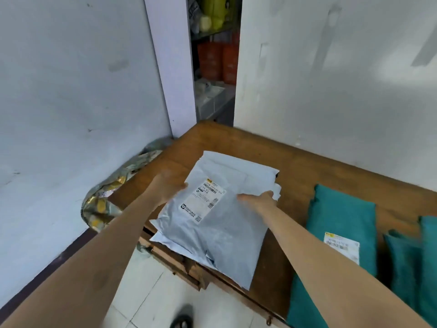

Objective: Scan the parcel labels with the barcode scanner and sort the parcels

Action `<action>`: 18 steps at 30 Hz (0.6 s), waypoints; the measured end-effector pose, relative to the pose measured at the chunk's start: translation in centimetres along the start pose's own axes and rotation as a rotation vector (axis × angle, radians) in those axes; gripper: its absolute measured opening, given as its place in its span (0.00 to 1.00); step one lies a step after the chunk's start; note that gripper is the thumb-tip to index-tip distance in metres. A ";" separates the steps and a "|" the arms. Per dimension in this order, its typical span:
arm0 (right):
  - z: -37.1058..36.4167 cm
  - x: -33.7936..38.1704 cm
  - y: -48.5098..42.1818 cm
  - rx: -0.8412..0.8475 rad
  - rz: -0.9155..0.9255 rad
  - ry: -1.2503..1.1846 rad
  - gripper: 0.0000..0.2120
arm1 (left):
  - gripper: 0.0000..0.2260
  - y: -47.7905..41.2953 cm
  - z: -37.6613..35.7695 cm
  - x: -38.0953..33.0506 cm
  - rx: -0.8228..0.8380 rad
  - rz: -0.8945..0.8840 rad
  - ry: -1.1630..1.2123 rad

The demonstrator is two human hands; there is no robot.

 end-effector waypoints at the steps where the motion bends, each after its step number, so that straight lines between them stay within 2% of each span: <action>1: -0.1 -1.0 -1.5 -0.033 -0.034 -0.060 0.63 | 0.30 -2.4 -0.8 1.2 0.038 0.024 -0.017; 3: -0.4 -3.0 -2.8 -0.079 -0.078 -0.253 0.63 | 0.47 -9.3 -3.2 5.2 0.159 0.058 -0.002; 4: -0.8 -4.0 -3.3 -0.082 -0.081 -0.370 0.61 | 0.50 -11.7 -4.4 6.4 0.215 0.071 0.046; 5: -1.6 -4.5 -3.5 -0.050 -0.064 -0.471 0.55 | 0.46 -12.2 -5.7 6.4 0.305 0.075 0.138; 7: -2.6 -5.1 -3.8 0.021 -0.037 -0.578 0.40 | 0.28 -10.6 -8.6 5.6 0.541 0.142 0.348; 8: -2.8 -5.0 -3.6 0.040 -0.046 -0.603 0.35 | 0.23 -10.3 -9.9 6.1 0.639 0.199 0.401; 10: -3.2 -5.3 -3.3 0.084 -0.091 -0.668 0.29 | 0.29 -10.6 -11.7 7.5 0.747 0.268 0.468; 13: -4.0 -6.5 -2.8 0.120 -0.182 -0.784 0.22 | 0.39 -12.6 -12.7 8.9 0.786 0.271 0.533; 14: -4.4 -6.9 -2.6 0.114 -0.201 -0.830 0.21 | 0.40 -12.8 -12.8 9.1 0.813 0.274 0.536; 15: -4.8 -7.3 -2.3 0.109 -0.213 -0.859 0.25 | 0.40 -12.8 -12.9 9.1 0.851 0.286 0.548; 18: -6.1 -7.8 -2.0 0.096 -0.216 -0.917 0.44 | 0.37 -13.1 -13.3 8.0 0.996 0.281 0.543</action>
Point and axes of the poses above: each hand's wrist, its own y-axis away from the middle knuckle, its own z-axis out of the back of the hand, x = y × z, the point moved 10 cm from there along -y, towards the middle knuckle, and after that the axes turned 9 degrees about x, right-handed, at the moved point
